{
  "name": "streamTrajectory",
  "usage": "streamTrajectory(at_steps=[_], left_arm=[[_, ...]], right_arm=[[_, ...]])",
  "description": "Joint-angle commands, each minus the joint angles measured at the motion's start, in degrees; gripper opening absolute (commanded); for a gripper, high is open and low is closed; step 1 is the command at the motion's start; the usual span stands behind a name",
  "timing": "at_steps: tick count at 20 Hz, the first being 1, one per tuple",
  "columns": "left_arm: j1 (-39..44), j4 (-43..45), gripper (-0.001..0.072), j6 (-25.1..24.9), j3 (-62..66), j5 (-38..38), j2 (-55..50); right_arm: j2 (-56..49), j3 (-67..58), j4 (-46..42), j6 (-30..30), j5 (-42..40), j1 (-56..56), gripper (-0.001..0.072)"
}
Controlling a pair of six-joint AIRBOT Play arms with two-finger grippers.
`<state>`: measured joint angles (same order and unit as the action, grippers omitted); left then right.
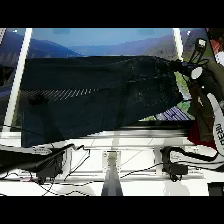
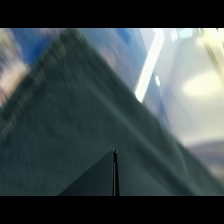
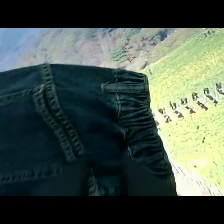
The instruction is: Fold the clothes and pants, and hang the long-sleeved shirts on hangers.
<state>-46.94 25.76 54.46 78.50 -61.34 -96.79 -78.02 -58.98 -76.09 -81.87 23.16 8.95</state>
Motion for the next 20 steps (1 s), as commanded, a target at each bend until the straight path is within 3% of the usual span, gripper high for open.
streamTrajectory(at_steps=[1, 2, 4, 7, 9, 12, 14, 17, 18, 19, 20], left_arm=[[-3.7, 5.9, 0.0021, -0.1, 0.0, -11.8, 4.7], [-3.7, 9.9, 0.0021, 0.0, 0.0, -11.8, 7.2], [-2.8, 22.4, 0.0021, 0.0, 0.0, -11.6, 13.2], [-0.3, 36.0, 0.0021, 0.1, -1.5, -9.2, 22.0], [0.1, 33.8, 0.0021, 0.8, -4.5, -7.3, 26.6], [0.6, 28.1, 0.0021, 0.6, -12.8, -5.5, 30.6], [1.0, 28.2, 0.0021, 0.9, -17.9, -3.0, 31.6], [1.1, 30.6, 0.0022, 2.3, -23.1, 0.1, 31.8], [1.1, 33.1, 0.0023, 3.9, -24.4, 1.5, 31.7], [1.1, 35.0, 0.0025, 4.0, -25.5, 2.1, 31.4], [1.1, 36.5, 0.0141, 4.0, -25.8, 1.8, 30.8]], right_arm=[[6.5, -0.1, -2.1, 0.4, 10.2, -0.1, 0.0141], [9.0, -0.1, -2.3, 0.4, 13.7, -0.1, 0.0140], [14.1, 0.0, -3.8, 0.2, 21.4, 0.0, 0.0040], [21.1, 3.1, -8.0, -3.0, 30.1, 0.0, 0.0040], [26.8, 10.5, -10.8, -7.7, 32.8, 0.0, 0.0039], [38.2, 23.6, -7.9, -17.4, 32.2, -0.1, 0.0040], [44.8, 29.4, -8.2, -24.6, 29.9, -0.1, 0.0040], [48.9, 34.1, -13.2, -30.4, 29.1, 0.0, 0.0054], [48.5, 35.1, -14.5, -32.0, 28.2, 0.0, 0.0229], [47.8, 36.0, -15.3, -33.4, 26.5, 0.0, 0.0488], [47.0, 36.7, -15.9, -35.2, 24.5, 0.0, 0.0556]])
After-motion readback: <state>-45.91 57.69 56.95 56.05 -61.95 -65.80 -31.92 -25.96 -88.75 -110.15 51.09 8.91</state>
